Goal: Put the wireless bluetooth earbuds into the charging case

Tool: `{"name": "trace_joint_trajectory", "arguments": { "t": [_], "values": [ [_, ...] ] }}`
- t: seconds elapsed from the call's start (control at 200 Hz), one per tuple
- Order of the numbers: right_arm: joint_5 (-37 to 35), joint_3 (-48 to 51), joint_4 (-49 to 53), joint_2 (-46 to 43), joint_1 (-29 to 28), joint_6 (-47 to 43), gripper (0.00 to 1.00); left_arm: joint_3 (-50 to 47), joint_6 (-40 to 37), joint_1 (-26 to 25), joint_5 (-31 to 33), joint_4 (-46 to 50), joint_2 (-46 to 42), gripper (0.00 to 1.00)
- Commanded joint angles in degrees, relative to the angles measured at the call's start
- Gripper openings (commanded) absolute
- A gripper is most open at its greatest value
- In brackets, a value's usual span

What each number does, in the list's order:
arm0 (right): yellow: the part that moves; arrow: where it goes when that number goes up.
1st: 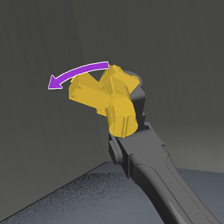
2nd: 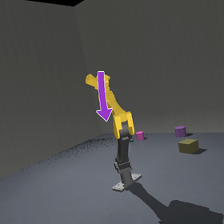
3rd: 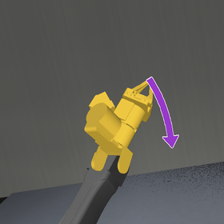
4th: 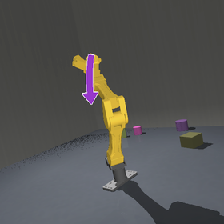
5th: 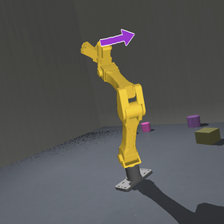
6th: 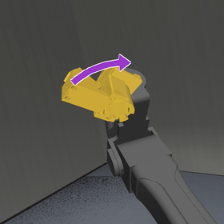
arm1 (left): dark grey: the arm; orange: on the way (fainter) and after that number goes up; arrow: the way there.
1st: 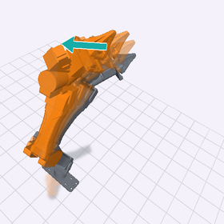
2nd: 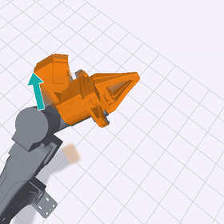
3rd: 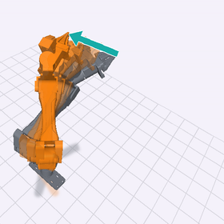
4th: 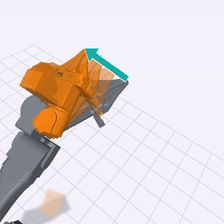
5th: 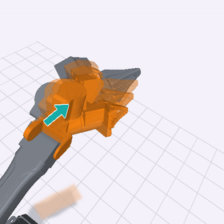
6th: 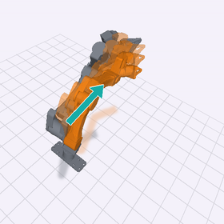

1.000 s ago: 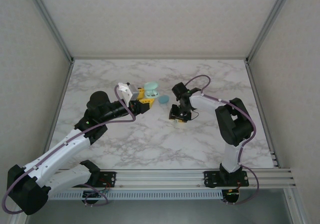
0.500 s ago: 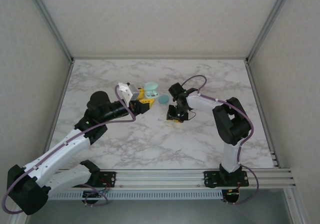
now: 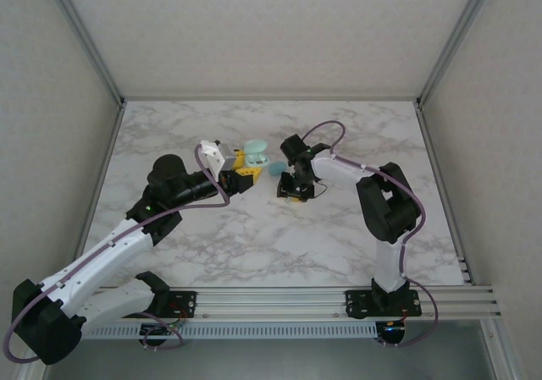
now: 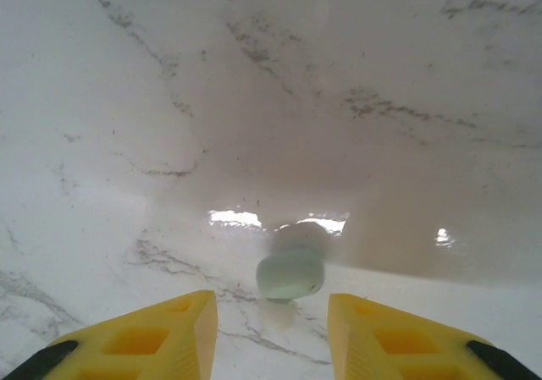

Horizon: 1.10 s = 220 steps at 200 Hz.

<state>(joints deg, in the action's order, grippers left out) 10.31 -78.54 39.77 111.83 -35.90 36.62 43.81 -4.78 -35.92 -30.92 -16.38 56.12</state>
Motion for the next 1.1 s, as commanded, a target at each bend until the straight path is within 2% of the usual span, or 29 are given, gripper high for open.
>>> {"name": "trace_joint_trajectory", "arguments": {
  "t": [0.0,0.095,0.27,0.666,1.096],
  "values": [
    [-2.99,-2.73,3.65,1.58,-0.44,-1.28,0.42,0.48,-0.52,-0.46,0.42,-0.54,-1.09,0.20],
    [-5.32,-4.93,5.99,2.87,-0.75,-2.97,0.42,0.51,-0.61,-0.46,0.51,-0.50,-1.18,0.20],
    [-5.23,-7.97,8.68,5.40,-1.04,-2.82,0.42,0.32,-0.92,-0.46,1.01,-0.07,-1.54,0.20],
    [-3.89,-3.92,5.96,2.96,-1.79,2.97,0.47,0.21,-1.43,-0.46,1.39,0.56,-1.98,0.20],
    [-1.79,-3.06,2.91,3.47,-2.99,4.06,0.42,0.40,-0.98,-0.46,1.12,0.29,-1.63,0.20]
  ]
}}
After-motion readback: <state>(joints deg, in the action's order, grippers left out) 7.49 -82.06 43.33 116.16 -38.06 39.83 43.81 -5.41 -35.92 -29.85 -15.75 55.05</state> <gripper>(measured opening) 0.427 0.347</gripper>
